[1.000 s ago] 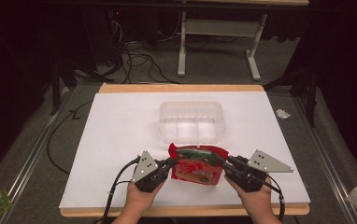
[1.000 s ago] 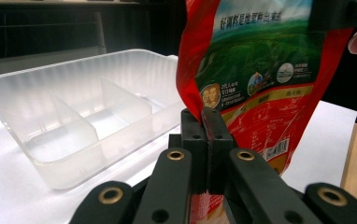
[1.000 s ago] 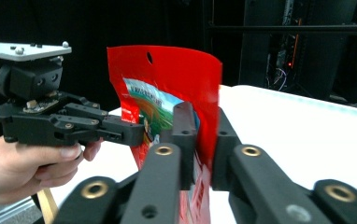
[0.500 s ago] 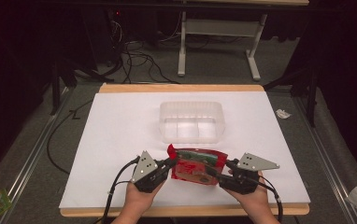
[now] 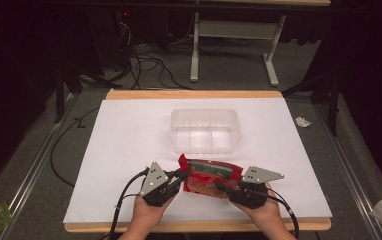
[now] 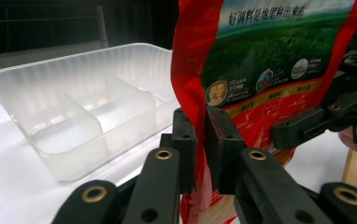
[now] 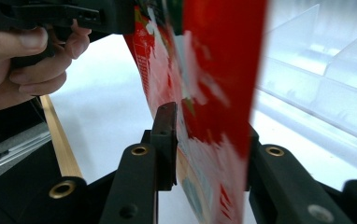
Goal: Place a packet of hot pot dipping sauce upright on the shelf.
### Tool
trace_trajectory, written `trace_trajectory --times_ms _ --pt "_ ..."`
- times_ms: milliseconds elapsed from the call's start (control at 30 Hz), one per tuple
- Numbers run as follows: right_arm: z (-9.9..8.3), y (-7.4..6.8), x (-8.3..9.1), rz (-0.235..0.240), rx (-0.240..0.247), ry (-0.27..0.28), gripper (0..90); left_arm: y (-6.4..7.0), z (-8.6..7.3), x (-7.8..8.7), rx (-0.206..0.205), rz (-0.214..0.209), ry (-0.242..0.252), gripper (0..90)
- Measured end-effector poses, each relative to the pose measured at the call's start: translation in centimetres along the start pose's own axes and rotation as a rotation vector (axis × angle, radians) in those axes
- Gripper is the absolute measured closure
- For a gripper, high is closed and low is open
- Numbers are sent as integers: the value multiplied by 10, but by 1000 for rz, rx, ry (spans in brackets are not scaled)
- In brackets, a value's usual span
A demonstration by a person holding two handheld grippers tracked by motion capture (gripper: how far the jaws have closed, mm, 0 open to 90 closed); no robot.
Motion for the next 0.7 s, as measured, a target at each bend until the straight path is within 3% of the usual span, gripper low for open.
trace_trajectory --times_ms 400,700 --pt "0 -3 -1 8 18 -12 888 -1 -3 0 -13 11 -11 707" --pt "0 -2 -1 6 8 -17 900 -11 -9 10 -47 41 -23 498"
Point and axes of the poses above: each handheld gripper's, and its own axes: x roughly backward along the jaws, z roughly out of its top, y roughly to its right, the point moved 5 cm from there along -x, roughly forward along the jaws, and after that the axes turned 9 degrees about z, right-handed, at the moved point
